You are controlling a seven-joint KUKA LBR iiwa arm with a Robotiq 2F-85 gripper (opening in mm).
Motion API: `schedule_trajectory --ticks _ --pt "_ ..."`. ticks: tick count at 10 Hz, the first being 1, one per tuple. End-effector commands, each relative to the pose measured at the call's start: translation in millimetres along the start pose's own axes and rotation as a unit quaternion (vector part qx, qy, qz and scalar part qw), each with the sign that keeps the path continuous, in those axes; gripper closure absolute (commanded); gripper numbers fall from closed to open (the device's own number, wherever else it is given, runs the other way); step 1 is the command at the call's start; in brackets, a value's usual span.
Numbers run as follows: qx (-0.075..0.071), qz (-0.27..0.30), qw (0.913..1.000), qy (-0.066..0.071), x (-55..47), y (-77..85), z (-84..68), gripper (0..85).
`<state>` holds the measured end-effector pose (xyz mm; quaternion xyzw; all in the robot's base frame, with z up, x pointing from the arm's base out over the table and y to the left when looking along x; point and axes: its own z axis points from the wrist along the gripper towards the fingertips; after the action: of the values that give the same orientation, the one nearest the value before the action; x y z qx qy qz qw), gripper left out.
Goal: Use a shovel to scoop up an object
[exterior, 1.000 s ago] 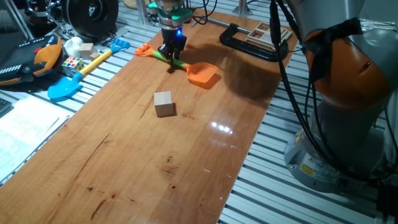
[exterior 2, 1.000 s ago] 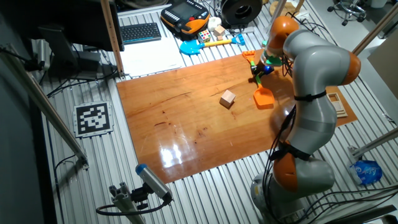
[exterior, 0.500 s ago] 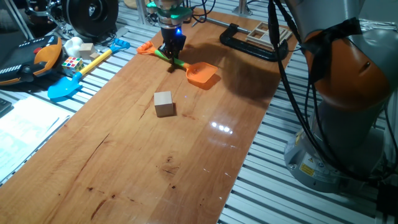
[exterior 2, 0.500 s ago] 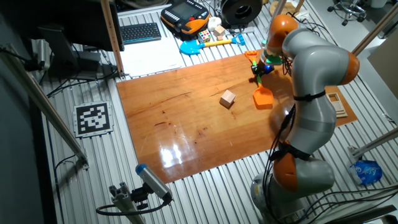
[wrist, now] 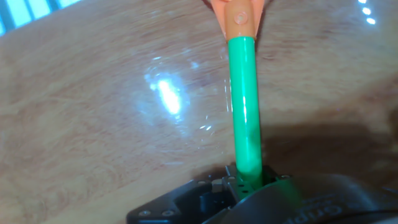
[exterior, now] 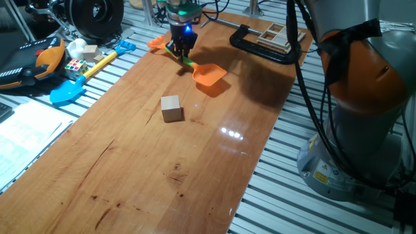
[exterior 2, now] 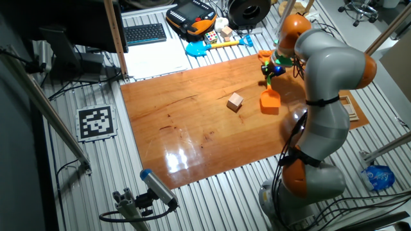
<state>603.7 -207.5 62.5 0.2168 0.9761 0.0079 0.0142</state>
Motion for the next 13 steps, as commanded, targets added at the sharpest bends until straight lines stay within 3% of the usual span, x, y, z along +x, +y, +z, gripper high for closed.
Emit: schedule_trajectory --ticks 1,4,8,13 --pt "0.003 0.045 0.999 -0.001 1.6 -1.0 -3.5 85.0" --pt "0.009 0.123 0.9921 -0.022 3.9 -3.4 -13.2 85.0" --pt "0.013 0.176 0.9837 -0.036 6.2 -5.0 -21.1 85.0" --pt "0.007 0.196 0.9803 -0.019 6.1 -10.4 -25.2 85.0"
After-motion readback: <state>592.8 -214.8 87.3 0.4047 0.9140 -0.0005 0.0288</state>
